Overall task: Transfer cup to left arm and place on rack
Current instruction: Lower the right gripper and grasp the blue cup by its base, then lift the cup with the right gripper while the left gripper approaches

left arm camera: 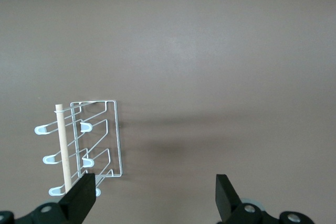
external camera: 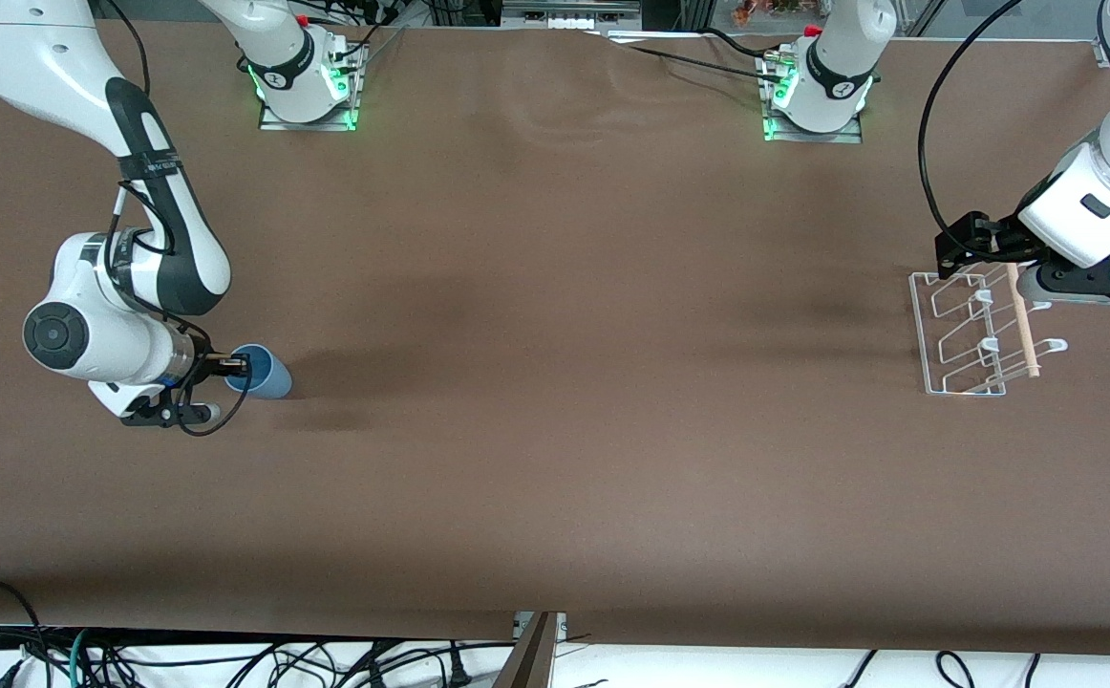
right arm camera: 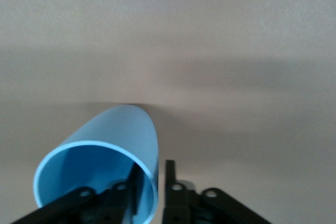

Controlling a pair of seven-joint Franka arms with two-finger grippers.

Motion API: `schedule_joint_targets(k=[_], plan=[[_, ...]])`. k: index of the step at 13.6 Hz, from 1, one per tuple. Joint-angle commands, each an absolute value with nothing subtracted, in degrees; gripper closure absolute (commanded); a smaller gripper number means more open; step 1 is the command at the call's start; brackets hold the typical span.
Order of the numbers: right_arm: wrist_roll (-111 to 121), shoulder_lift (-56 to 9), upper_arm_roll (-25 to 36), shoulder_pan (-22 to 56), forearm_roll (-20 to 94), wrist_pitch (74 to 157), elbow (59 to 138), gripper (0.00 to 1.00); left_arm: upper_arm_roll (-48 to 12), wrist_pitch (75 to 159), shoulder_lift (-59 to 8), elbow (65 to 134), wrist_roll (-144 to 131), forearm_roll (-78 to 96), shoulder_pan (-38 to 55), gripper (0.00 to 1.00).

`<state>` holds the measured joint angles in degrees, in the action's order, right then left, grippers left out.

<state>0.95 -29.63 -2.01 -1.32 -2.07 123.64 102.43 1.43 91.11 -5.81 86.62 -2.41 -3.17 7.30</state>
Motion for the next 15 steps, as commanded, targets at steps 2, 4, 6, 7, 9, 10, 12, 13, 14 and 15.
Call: schedule_joint_targets(k=[2, 4, 6, 7, 9, 10, 12, 13, 14, 15], plan=[[1.93, -28.92, -2.72, -1.41, -0.62, 124.01, 100.55, 1.00, 1.05, 89.74, -6.42, 84.90, -2.90, -2.99, 6.94, 0.00], [1.93, -28.83, -4.21, -1.41, 4.02, 123.93, 98.80, 1.00, 1.05, 89.82, -6.50, 84.90, -2.81, -2.55, 6.94, 0.00], [1.50, -28.83, -6.67, -1.32, 8.85, 121.83, 96.34, 1.00, 1.14, 90.00, -6.50, 84.90, -2.64, -2.29, 7.03, 0.00], [1.49, -28.83, -8.07, -1.32, 11.84, 119.73, 94.41, 1.00, 1.14, 90.00, -6.76, 84.90, -2.46, -2.20, 7.21, 0.00], [1.41, -29.26, -11.23, -0.97, 18.43, 117.17, 91.51, 1.00, 1.06, 90.09, -8.96, 84.73, -2.03, -2.37, 7.91, 0.00], [1.15, -29.44, -12.64, -0.18, 21.33, 117.16, 90.45, 1.00, 0.88, 90.26, -9.66, 84.38, -1.50, -1.76, 7.91, 0.00], [-2.61, -30.40, -13.79, 2.01, 30.01, 117.77, 89.22, 1.00, 1.05, 90.35, -12.29, 83.76, -0.09, 3.93, 7.30, 0.00], [-5.16, -31.37, -13.89, 3.85, 34.76, 117.86, 87.47, 1.00, 1.05, 90.35, -13.61, 83.67, 0.26, 6.83, 7.12, 0.00], [-7.62, -32.51, -13.89, 5.52, 38.37, 117.86, 85.54, 1.00, 1.05, 90.35, -14.41, 83.76, 0.79, 10.25, 7.21, 0.00], [-10.26, -33.56, -13.89, 7.36, 41.19, 117.95, 83.69, 1.00, 1.05, 90.53, -15.46, 83.76, 1.40, 13.07, 7.82, 0.00]])
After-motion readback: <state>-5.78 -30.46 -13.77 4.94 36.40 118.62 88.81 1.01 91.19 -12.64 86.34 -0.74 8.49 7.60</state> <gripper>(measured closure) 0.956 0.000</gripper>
